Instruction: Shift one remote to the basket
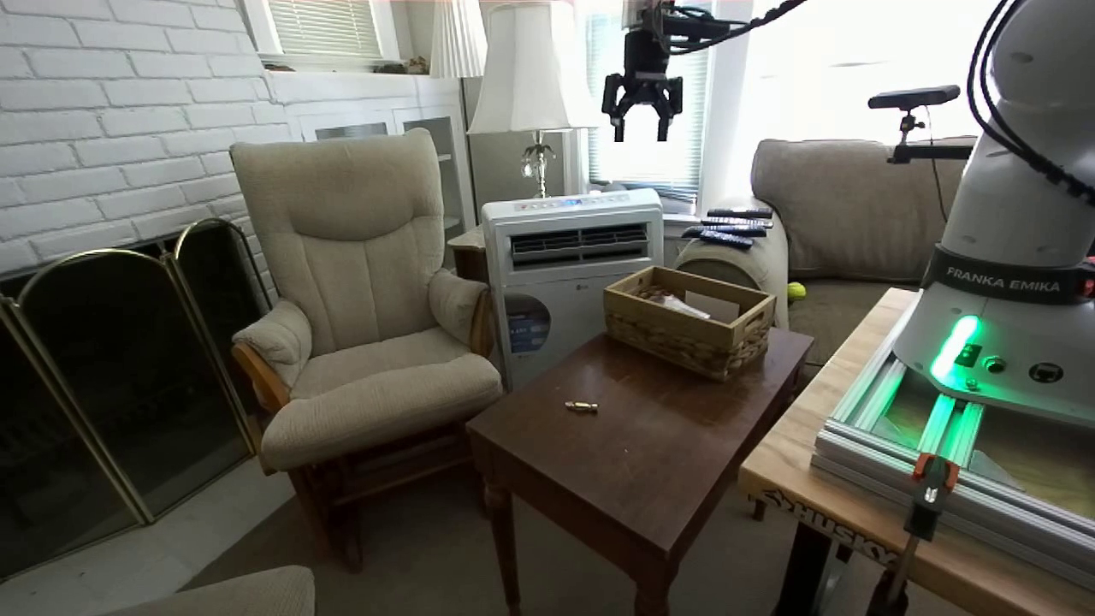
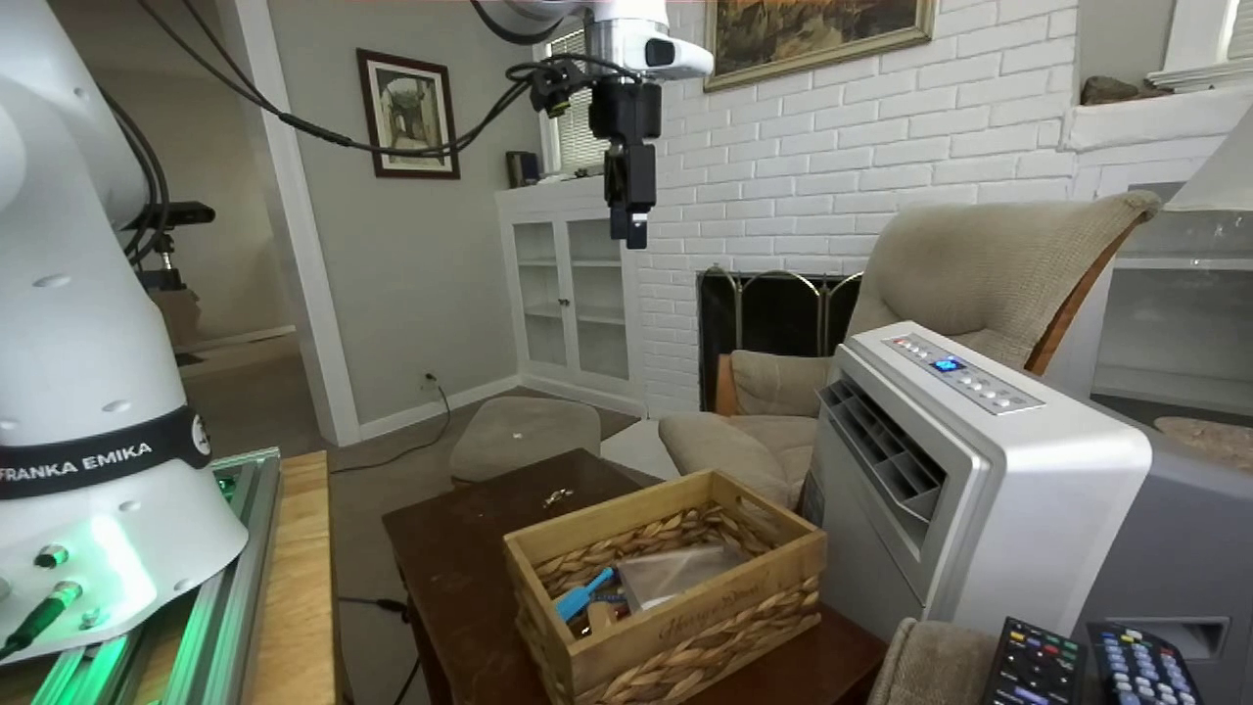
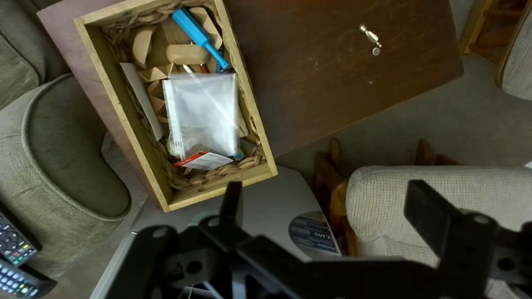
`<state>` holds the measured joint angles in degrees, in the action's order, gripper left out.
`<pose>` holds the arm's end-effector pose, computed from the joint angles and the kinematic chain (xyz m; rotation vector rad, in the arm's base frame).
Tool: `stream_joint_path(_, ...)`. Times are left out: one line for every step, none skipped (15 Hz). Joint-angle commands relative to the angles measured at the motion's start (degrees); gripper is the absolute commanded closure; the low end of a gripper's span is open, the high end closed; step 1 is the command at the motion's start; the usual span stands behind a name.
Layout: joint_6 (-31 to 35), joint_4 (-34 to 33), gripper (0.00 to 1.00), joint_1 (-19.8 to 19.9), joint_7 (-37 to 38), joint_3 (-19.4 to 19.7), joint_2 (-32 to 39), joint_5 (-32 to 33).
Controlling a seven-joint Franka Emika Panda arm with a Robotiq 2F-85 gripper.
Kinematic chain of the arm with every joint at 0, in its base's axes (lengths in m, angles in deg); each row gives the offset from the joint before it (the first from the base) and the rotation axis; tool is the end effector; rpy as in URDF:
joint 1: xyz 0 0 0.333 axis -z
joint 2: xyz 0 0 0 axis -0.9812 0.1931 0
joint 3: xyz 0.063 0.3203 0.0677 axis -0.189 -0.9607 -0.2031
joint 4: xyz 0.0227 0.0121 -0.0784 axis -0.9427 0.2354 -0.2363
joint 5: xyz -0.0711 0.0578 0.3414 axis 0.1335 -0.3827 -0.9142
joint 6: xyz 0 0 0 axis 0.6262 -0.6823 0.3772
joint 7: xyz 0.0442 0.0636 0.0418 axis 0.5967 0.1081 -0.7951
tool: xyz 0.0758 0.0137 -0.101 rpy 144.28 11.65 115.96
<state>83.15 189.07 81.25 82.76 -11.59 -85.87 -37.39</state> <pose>0.4568 -0.0338 0.4272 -3.0281 0.5066 0.0105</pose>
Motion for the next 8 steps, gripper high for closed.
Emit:
stream_joint_path(3.4, 0.3, 0.00, 1.7, 0.6, 1.5, 2.0, -1.5)
stream_joint_path(4.4, 0.2, 0.00, 2.0, 0.5, 2.0, 2.6, -1.8)
stream_joint_path(5.3, 0.1, 0.00, 2.4, 0.3, 2.4, 3.2, -1.8)
stream_joint_path(6.3, -0.2, 0.00, 2.8, 0.4, 2.8, 4.0, -1.4)
stream_joint_path(7.4, -0.1, 0.00, 3.1, 0.2, 3.1, 4.5, -1.4)
stream_joint_path(8.6, -0.1, 0.00, 3.3, -0.6, 3.5, 5.1, -1.4)
stream_joint_path(9.8, -0.1, 0.00, 3.6, -0.8, 3.8, 5.7, -1.1)
stream_joint_path(11.0, -0.1, 0.00, 3.9, -0.7, 4.1, 6.2, -0.7)
